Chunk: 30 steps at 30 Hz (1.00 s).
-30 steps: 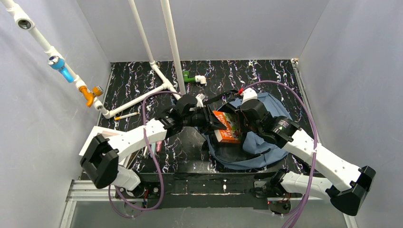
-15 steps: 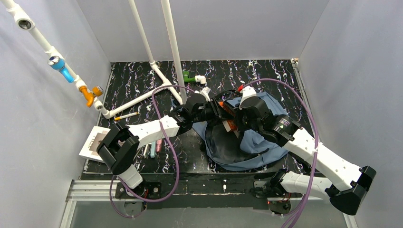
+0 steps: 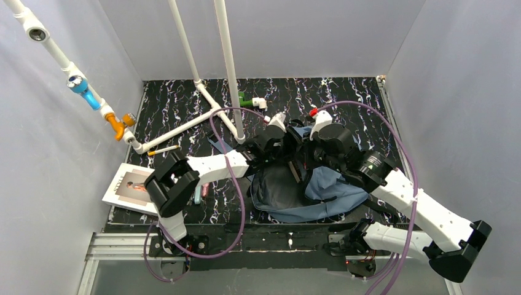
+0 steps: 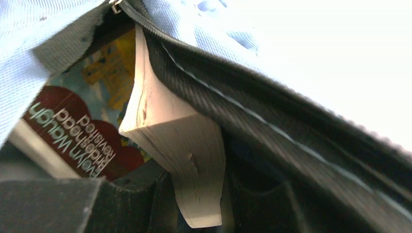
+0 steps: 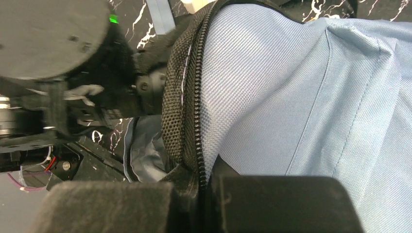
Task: Pack the student bag
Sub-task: Place the book in the student bag.
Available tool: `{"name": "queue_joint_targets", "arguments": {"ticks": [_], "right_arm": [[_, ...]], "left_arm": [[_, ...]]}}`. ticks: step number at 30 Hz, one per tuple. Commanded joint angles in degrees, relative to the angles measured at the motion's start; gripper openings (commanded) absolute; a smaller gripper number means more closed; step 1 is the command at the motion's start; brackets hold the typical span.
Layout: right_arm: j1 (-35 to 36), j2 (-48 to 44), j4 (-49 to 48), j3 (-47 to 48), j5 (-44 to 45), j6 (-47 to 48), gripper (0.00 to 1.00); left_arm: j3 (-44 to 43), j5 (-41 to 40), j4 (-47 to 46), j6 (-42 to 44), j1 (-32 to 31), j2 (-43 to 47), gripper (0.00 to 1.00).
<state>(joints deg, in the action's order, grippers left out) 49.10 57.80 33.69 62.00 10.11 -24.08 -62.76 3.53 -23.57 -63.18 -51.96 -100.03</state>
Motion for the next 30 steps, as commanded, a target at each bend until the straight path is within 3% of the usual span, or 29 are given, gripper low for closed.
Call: {"name": "queue_joint_targets", "arguments": {"ticks": [1,7,15,19,24,30], "right_arm": [[0.6,-3.8,-3.1,3.5,-0.3,0.0,0.01],[0.6,-4.7,-0.5,4.4,0.4,0.3,0.01],[0.6,-5.2,3.8,4.3,5.7,1.0,0.01],[0.6,-7.1,6.1,3.4,9.8,0.7,0.01],[0.6,-7.2,9.2,3.5,12.7,0.8,0.01],[0.6,-6.8,10.4,1.9,13.8,0.3,0.01]], "left_arm": [[-6.5,-4.2,-3.8,-0.8,-1.2,-4.5,0.0],[-9.6,-7.3,4.3,-3.9,-1.3,-7.9,0.0],[-9.7,-6.8,16.5,-3.6,-1.3,-4.8,0.52],[-9.6,-7.3,24.9,-0.5,-1.3,-0.5,0.7],[-6.4,-7.9,26.8,2.0,-1.3,5.9,0.81],[-5.0,-5.8,29.4,5.4,-1.2,13.6,0.85]]}}
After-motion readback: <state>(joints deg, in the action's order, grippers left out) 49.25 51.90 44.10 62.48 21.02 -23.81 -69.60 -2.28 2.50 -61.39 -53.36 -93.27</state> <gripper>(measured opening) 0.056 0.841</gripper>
